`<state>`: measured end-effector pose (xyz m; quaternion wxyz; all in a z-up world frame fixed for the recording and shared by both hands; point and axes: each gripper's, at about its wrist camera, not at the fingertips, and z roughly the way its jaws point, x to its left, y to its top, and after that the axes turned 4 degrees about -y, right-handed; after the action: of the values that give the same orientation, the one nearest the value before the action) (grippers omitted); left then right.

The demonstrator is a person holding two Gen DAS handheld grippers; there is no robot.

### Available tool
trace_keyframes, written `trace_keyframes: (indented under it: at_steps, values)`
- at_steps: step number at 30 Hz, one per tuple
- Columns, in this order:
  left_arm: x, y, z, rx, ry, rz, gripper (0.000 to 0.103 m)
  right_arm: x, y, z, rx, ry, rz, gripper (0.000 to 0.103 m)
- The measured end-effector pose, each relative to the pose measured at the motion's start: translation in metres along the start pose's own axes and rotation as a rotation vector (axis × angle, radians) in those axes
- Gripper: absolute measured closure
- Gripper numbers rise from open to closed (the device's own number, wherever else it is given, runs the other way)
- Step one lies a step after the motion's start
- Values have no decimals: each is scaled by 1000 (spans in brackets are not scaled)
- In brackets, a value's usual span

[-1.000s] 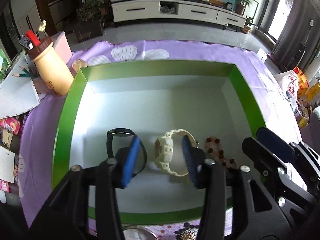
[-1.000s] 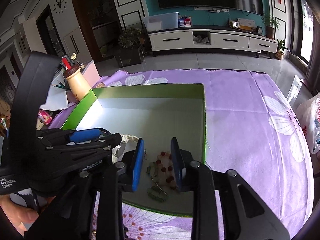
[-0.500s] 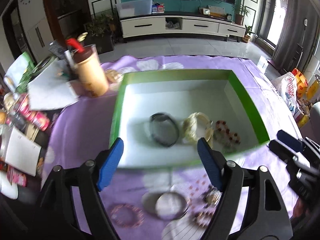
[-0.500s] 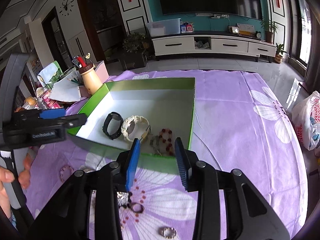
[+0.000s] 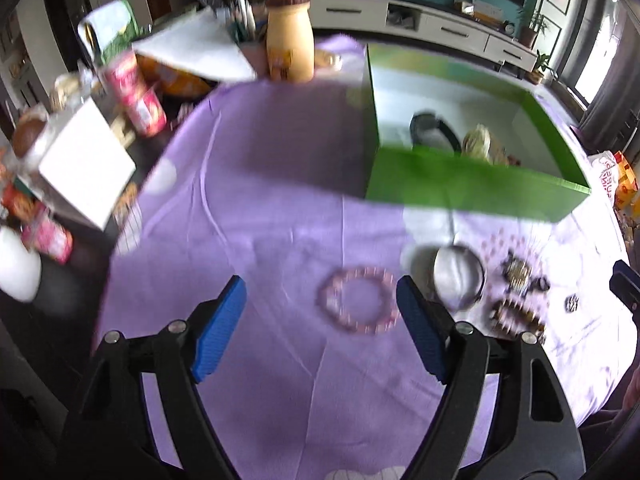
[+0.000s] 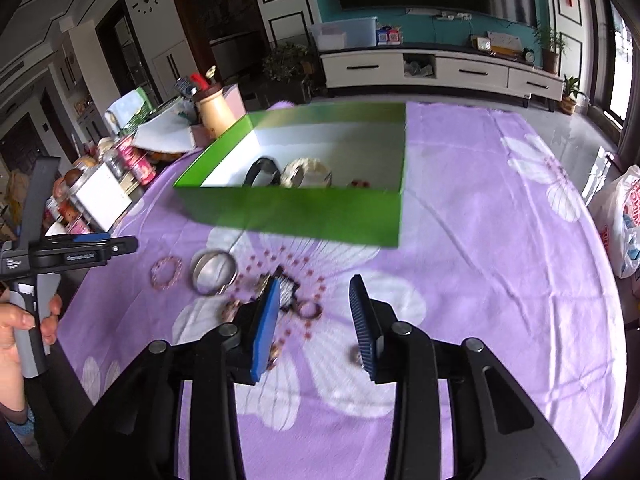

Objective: Organize jewelry
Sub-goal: 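Move the left tool to the pink bead bracelet while the right tool approaches the brown wooden bracelet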

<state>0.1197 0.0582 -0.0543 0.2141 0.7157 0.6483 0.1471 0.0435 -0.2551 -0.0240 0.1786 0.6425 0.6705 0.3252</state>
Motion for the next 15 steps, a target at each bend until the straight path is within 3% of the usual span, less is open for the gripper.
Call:
trace_keyframes:
  at_steps: [9,15]
  values:
    - [5,-19,19,17,-10,-74,25,24,-40,34,113,46,6,67]
    - [4,-18,29,12,18,-63,33,35,-41,52,130,35,-14,67]
